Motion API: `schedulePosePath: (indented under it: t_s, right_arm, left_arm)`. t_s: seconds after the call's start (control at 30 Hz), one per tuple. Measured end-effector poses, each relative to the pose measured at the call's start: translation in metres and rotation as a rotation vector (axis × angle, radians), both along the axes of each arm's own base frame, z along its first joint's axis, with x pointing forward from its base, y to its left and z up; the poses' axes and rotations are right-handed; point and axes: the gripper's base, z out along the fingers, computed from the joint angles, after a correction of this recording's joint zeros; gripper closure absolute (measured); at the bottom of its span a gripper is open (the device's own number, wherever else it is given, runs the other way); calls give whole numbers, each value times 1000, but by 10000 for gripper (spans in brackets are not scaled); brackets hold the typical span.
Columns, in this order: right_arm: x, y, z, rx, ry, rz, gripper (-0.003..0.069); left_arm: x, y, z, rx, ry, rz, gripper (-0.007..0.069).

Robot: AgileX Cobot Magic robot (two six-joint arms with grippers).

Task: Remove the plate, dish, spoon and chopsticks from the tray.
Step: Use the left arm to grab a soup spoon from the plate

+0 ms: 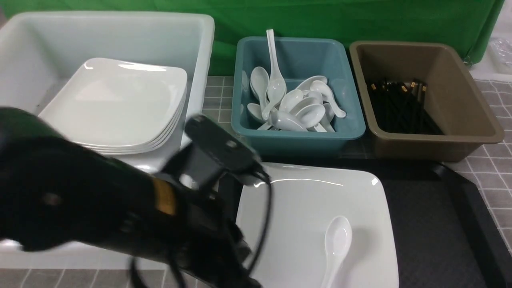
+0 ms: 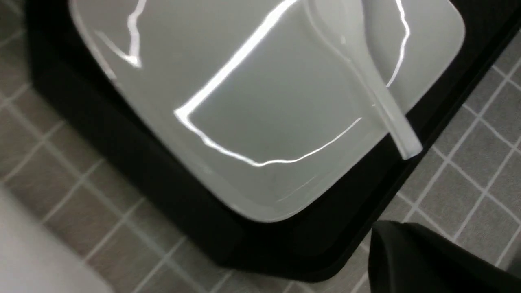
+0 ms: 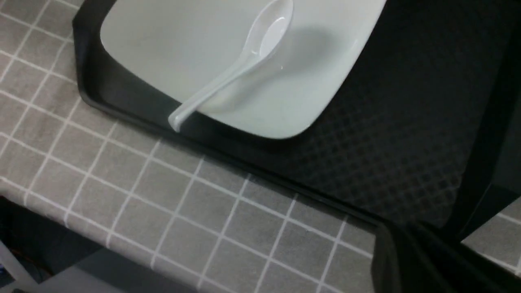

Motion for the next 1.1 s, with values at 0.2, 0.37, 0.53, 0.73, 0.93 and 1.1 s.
schedulePosePath:
  t_s: [0.2,0.37,0.53,0.73,0.93,1.1]
  right_arm:
    - [-9,-12,-6,53,-13,2,587]
    - [-10,-13,-7,40,-22,28,582]
    - [-10,-13,-7,29,-30,45,572]
    - [-11,-13,-7,14,-39,68,568]
    - [-11,-13,-7,6,-43,82,560]
    - [-11,-13,-7,4,-45,86,552]
  left_arm:
    - [-8,-64,-46,141,113,-15,609]
    - [7,-110,-63,173,167,23,484]
    - [24,-135,-72,180,153,50,286]
    - [34,-140,-89,250,108,59,178]
    - [37,-144,-101,272,105,62,228]
    - [37,-147,-101,253,99,60,377]
